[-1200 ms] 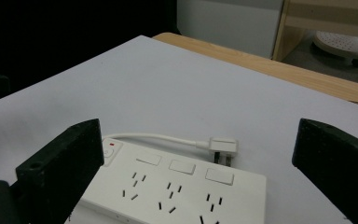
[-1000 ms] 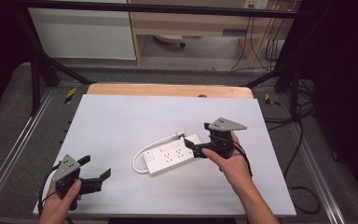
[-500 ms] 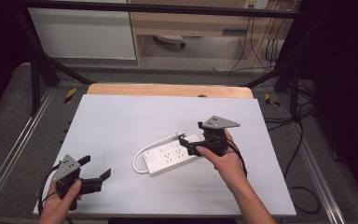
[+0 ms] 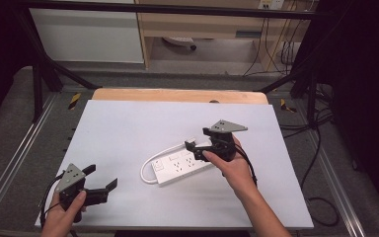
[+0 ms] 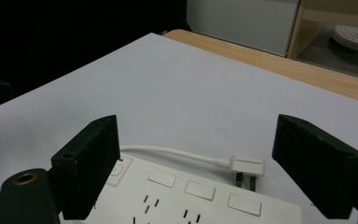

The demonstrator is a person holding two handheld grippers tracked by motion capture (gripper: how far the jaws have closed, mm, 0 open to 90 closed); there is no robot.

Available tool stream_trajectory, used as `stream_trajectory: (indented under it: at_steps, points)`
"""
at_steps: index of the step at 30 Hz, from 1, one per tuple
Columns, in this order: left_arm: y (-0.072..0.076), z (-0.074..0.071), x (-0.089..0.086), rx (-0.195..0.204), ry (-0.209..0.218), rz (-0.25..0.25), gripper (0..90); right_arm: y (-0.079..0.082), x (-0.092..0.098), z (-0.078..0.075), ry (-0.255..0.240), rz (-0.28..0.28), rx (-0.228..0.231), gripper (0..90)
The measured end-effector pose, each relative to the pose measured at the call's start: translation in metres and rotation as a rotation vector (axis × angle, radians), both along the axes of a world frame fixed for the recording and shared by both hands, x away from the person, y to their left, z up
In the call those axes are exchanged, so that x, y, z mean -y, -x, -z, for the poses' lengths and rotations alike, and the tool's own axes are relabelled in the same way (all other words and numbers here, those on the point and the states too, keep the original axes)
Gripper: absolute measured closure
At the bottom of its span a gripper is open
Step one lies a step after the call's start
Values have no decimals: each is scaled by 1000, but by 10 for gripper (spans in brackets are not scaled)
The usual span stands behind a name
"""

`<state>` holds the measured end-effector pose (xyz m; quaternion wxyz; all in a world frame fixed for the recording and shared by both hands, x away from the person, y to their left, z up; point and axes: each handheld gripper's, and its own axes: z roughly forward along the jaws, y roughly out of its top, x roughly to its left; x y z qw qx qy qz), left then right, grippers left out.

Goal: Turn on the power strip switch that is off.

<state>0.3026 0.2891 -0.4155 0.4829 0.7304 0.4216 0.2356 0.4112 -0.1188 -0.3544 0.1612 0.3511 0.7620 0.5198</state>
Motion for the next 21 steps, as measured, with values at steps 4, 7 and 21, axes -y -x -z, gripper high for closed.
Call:
stream_trajectory:
  at_steps: [4,7,21]
  points:
    - [0,0,0,0,1,0,56,-3,-3,2,-1,0,-11,170]
    - [0,0,0,1,1,1,56,-4,-7,4,4,-2,-14,179]
    - [0,0,0,1,1,1,56,-11,-23,15,34,-2,-28,226]
